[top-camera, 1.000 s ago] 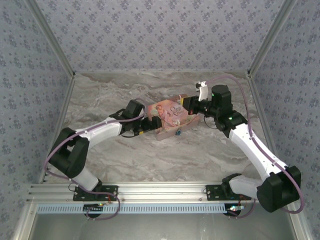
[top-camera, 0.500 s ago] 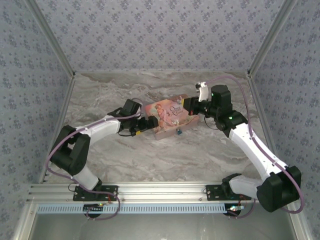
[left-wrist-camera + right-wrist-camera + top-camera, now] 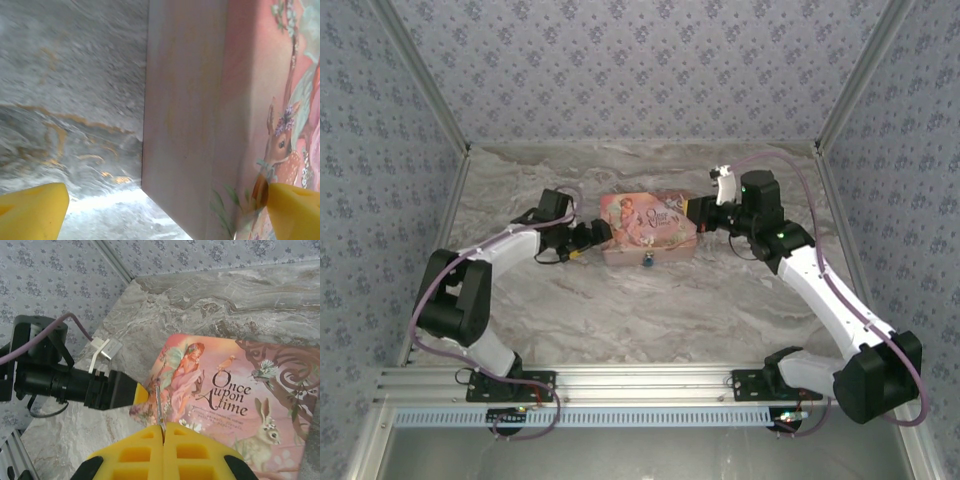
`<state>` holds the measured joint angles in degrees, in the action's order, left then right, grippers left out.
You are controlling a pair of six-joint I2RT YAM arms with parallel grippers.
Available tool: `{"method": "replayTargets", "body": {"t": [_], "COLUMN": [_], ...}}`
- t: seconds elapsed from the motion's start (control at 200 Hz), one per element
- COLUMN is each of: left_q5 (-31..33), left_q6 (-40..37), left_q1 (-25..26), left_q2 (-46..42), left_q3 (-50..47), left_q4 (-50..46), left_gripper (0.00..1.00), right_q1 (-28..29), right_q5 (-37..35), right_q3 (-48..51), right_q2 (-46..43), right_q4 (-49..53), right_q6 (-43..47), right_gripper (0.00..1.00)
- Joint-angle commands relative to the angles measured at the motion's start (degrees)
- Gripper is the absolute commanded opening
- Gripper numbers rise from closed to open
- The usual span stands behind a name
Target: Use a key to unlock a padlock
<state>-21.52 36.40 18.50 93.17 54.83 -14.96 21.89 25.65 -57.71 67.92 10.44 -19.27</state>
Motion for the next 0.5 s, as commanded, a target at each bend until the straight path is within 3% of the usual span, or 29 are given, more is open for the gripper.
{"method": "replayTargets", "body": {"t": [0.0, 0.315, 0.495], "left_q5": [7.11, 5.47, 4.01], "left_q6": [-3.99, -10.01, -11.07], "left_q1": [-3.52, -8.63, -8.83], "left_q2": [4.47, 10.18, 5.49], "left_q3": [0.72, 12.13, 10.1], "left_q4": [-6.04, -6.28, -0.5], "left_gripper": [0.99, 0.99, 1.0], "right_q1": [1.02, 2.95, 3.11], "right_q5": [-0.26, 0.96, 2.59], "right_q3": [-0.8, 1.63, 2.07], "right_q2": [1.34, 7.38, 10.27], "right_q4": [0.65, -2.27, -5.67], "right_q6": [1.15, -0.22, -1.74], "right_gripper": [0.0, 0.0, 0.0]}}
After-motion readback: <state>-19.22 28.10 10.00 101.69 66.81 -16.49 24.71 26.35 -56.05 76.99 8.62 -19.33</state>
